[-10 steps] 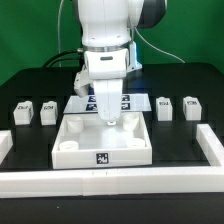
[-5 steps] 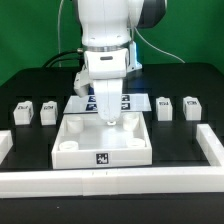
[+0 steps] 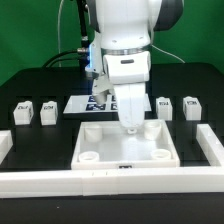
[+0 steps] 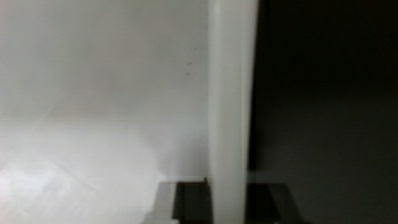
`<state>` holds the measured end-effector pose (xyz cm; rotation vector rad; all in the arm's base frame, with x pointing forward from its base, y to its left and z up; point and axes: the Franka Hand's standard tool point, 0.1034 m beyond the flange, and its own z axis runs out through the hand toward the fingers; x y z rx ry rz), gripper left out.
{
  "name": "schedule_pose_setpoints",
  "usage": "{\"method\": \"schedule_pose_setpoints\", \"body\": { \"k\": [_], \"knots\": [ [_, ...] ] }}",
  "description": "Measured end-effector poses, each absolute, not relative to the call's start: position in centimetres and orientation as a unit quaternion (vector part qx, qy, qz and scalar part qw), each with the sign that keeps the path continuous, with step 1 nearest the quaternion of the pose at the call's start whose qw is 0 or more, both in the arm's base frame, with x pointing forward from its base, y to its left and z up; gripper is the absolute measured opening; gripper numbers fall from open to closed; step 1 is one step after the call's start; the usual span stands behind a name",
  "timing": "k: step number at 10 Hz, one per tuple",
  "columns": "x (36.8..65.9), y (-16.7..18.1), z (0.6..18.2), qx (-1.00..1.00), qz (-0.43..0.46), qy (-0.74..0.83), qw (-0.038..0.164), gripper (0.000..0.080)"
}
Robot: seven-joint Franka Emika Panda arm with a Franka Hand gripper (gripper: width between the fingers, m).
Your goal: Assemble one leg
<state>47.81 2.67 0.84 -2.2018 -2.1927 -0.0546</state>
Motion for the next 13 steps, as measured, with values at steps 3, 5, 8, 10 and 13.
{"method": "schedule_pose_setpoints", "body": {
  "k": [3,5,8,10,13],
  "knots": [
    [48.9,4.7,0.8,-0.707,-0.025,-0.706,0.021,0.006],
    [49.0,5.7,0.8,-0.707,-0.02,-0.707,0.03,0.0061],
    [49.1,7.7,0.8,-0.713,-0.016,-0.7,0.041,0.0061],
    [49.1,8.1,0.8,-0.712,-0.017,-0.7,0.042,0.0061],
    [49.1,8.1,0.8,-0.714,-0.017,-0.699,0.042,0.0061]
  ]
}}
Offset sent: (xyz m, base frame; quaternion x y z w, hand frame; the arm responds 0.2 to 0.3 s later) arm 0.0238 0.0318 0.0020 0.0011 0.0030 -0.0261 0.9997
